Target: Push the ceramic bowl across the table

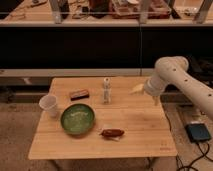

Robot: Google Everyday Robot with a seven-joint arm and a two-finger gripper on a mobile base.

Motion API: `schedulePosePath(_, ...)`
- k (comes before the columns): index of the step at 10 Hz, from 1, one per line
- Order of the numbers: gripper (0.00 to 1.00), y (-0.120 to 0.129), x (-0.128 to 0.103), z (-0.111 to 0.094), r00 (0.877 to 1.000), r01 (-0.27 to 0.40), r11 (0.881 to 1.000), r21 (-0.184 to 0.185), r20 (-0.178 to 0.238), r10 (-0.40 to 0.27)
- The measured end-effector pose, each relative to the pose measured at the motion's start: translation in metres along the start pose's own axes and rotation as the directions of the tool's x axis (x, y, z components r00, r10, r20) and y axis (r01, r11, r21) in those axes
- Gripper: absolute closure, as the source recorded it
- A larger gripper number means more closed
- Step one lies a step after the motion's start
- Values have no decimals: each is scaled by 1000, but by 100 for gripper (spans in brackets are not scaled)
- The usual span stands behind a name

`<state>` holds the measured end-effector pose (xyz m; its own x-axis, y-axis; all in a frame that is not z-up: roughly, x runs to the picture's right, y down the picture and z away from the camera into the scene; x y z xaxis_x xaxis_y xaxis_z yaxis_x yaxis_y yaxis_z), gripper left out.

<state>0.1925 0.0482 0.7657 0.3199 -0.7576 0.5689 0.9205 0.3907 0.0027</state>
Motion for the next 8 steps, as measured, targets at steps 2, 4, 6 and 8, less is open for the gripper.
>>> schedulePosePath(2,20,-88,-47,16,987,157,987,40,41,-158)
schedulePosePath(4,20,-157,-94,30,962,243,964,106,97,-253)
schedulePosePath(6,20,-198,-125,38,944,281,947,155,134,-302)
schedulePosePath(8,20,-196,-124,38,945,277,948,154,133,-298)
